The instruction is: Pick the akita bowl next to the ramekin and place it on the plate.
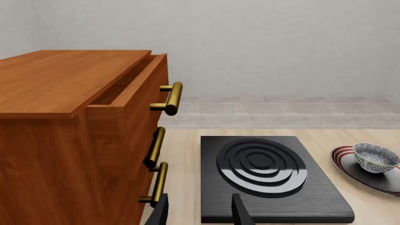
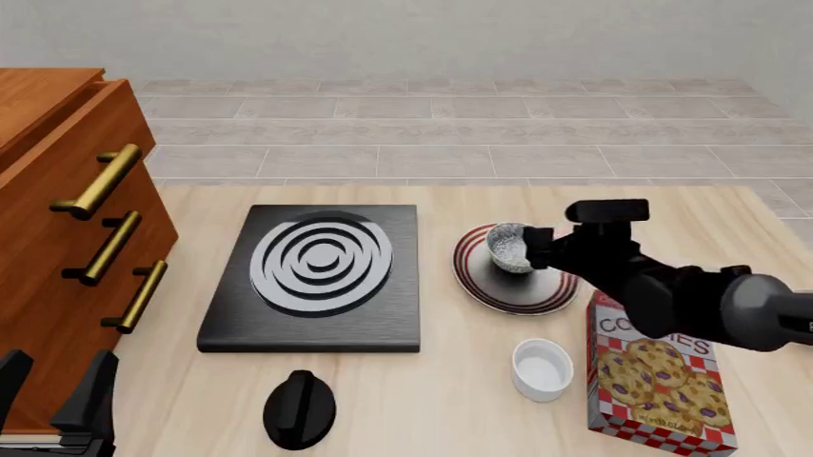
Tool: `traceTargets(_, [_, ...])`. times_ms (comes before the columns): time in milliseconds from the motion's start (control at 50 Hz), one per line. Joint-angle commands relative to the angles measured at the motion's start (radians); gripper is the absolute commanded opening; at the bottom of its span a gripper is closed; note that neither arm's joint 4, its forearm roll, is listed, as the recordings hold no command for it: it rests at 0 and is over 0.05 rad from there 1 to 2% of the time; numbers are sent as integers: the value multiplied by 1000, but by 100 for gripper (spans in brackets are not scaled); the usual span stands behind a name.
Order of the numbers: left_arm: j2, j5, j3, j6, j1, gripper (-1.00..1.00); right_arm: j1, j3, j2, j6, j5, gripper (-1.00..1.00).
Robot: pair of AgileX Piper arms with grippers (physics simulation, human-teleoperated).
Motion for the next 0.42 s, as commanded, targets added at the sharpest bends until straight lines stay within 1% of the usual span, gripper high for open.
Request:
traceTargets(20, [0,0,0,0,0,100,9,28,-56,-3,13,100])
traceTargets(380, [0,0,0,0,0,100,23,34,-148,-16,73,100])
traceTargets(420, [0,0,0,0,0,100,21,30,-175,-19,97,100])
